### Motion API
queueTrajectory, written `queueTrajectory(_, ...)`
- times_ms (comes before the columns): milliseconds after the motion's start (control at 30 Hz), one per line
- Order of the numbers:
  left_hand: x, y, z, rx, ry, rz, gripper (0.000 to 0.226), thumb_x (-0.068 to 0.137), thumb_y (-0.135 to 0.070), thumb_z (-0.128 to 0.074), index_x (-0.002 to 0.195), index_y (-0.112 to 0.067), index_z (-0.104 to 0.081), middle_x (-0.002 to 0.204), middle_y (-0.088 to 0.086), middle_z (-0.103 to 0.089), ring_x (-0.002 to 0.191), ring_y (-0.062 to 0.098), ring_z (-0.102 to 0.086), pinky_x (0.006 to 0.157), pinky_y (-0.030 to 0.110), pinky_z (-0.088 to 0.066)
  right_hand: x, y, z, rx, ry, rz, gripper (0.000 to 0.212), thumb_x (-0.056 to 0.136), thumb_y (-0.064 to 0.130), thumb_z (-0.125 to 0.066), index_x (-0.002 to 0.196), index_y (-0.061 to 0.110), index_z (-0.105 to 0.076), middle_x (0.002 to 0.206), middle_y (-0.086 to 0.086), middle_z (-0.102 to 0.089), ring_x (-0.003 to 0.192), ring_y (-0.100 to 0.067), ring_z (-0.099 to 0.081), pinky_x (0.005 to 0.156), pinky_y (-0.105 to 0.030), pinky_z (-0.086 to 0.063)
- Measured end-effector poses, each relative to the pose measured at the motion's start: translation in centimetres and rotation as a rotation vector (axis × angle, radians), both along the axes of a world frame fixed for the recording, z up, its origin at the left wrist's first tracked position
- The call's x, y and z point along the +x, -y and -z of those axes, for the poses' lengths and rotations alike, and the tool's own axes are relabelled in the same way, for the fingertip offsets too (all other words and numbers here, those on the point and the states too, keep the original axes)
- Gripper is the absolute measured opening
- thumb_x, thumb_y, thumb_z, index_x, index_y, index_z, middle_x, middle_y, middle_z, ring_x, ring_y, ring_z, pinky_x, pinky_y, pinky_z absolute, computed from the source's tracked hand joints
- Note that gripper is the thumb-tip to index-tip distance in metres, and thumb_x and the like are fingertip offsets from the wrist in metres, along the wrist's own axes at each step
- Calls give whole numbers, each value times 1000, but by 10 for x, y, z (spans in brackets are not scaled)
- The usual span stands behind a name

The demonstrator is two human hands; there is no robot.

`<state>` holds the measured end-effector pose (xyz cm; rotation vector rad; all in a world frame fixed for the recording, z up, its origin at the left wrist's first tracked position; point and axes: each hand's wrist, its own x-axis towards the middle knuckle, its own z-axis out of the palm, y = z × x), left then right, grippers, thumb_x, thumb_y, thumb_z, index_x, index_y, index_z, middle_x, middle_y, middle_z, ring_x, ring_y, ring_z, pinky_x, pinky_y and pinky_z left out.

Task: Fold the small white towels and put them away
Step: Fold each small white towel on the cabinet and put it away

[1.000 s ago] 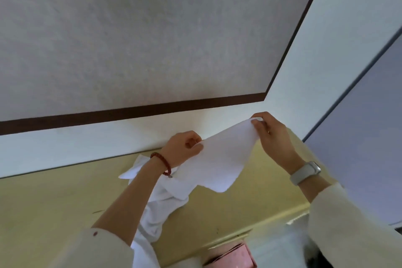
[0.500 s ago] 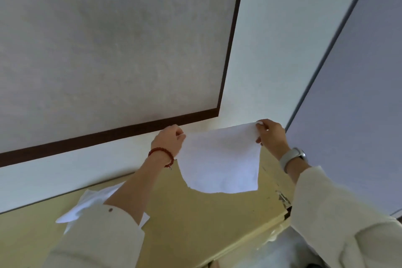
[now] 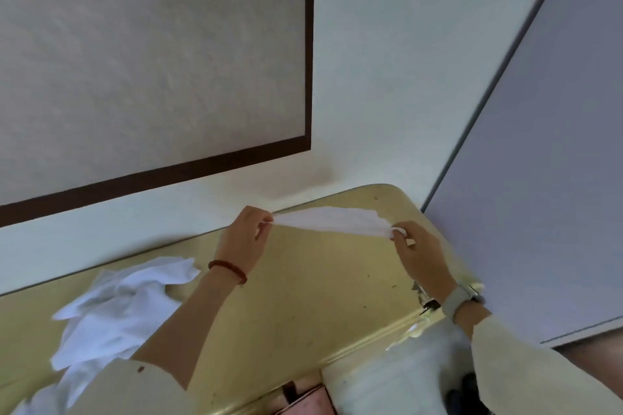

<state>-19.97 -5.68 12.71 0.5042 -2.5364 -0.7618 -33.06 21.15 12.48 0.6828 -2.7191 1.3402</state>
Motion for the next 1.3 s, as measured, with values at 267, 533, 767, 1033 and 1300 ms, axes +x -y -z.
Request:
queueTrajectory(267,78,-13,131,-6,492,210,23,87,-21,-46,89,-11,-66,91,5,-62,80,26,-61,64,31,-47,86,-38,135,340,418,-35,17,91,14,-53,103,11,-66,96,-8,-66,88,-23,-59,73,-23,-37)
queueTrajectory(533,67,-15,147,276,459,-21,16,87,-18,-59,102,-15,-65,93,0,-59,85,14,-53,76,24,-40,94,-37,150,323,465,90,18,91,15,-53,107,13,-60,85,0,-59,81,-18,-54,72,-27,-40)
queueTrajectory(767,4,-2,159,540,268,-194,9,85,-9,-60,93,-11,-65,87,-2,-62,78,9,-54,64,11,-38,49,-5,153,108,444,195,19,96,14,-43,108,15,-57,85,6,-57,77,-12,-53,60,-16,-39)
queueTrajectory(1033,-48,11,176,553,258,-258,11,88,-11,-54,95,-11,-63,88,-4,-60,82,10,-54,61,5,-35,-2,28,169,41,401,310,17,93,10,-47,102,11,-62,84,5,-58,75,-5,-52,59,-3,-38)
queueTrajectory(1300,-56,19,206,500,310,-241,12,88,-13,-54,92,-14,-65,86,-4,-62,80,11,-56,70,19,-42,-12,38,198,135,397,389,21,90,11,-49,106,9,-63,94,1,-56,83,-10,-49,73,-19,-35)
